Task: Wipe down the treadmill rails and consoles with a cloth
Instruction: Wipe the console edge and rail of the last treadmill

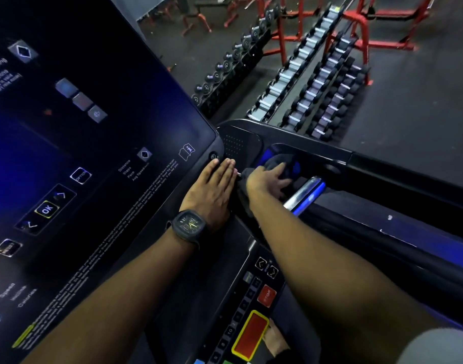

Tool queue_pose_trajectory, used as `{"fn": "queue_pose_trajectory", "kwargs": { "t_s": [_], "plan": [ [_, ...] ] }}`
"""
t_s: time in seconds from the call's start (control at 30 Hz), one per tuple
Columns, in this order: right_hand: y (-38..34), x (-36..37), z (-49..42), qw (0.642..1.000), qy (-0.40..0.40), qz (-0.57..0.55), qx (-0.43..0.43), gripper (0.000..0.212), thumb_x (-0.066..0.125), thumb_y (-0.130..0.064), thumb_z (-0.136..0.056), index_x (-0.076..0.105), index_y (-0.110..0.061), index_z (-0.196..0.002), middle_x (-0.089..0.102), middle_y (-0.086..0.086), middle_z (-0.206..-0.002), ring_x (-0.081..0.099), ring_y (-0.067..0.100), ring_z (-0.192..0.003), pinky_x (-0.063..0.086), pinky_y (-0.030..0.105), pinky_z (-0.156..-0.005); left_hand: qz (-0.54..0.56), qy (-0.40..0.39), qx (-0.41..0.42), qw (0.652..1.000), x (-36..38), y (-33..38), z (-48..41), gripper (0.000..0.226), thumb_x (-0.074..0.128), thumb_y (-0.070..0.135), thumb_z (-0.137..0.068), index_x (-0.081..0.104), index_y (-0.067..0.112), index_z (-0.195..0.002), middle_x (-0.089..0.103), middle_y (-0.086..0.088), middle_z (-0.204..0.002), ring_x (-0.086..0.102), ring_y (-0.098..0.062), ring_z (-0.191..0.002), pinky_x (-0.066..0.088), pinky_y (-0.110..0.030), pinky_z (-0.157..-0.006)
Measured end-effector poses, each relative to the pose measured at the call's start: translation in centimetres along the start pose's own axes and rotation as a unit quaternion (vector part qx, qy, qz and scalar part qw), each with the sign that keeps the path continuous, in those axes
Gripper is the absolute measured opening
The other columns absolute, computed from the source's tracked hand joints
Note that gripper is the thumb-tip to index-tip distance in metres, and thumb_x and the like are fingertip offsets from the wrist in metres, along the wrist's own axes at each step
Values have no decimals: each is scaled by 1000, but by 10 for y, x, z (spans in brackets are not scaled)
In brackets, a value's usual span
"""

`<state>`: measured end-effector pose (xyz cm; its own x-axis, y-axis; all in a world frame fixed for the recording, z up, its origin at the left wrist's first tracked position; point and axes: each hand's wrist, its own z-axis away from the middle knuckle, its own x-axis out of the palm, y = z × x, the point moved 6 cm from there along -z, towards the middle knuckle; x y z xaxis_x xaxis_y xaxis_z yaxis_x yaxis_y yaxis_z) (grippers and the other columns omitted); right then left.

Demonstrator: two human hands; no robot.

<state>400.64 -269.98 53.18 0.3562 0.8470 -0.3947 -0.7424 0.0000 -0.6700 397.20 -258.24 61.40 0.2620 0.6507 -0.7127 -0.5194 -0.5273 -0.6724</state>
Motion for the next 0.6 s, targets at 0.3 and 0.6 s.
{"fn": "queue_pose_trajectory", "kwargs": {
  "t_s": [0.3, 0.6],
  "plan": [
    [-11, 1, -7, 998, 10, 33, -55, 62, 40, -42, -102, 15, -41, -160, 3, 8, -169, 24, 51, -143, 31, 59, -114, -3, -7, -2, 1000, -1, 0, 0, 77, 19, 46, -101, -8, -1, -155, -9, -21, -164, -9, -33, -153, -17, -53, -117],
    [-16, 1, -2, 981, 6, 98, -166, 62, 40, -40, -103, 16, -44, -159, 1, 6, -170, 24, 50, -142, 33, 61, -112, -1, -7, -1, 1000, 2, 0, -3, 74, 16, 45, -102, -10, 0, -155, -12, -20, -164, -12, -34, -152, -14, -54, -119]
  ]
}}
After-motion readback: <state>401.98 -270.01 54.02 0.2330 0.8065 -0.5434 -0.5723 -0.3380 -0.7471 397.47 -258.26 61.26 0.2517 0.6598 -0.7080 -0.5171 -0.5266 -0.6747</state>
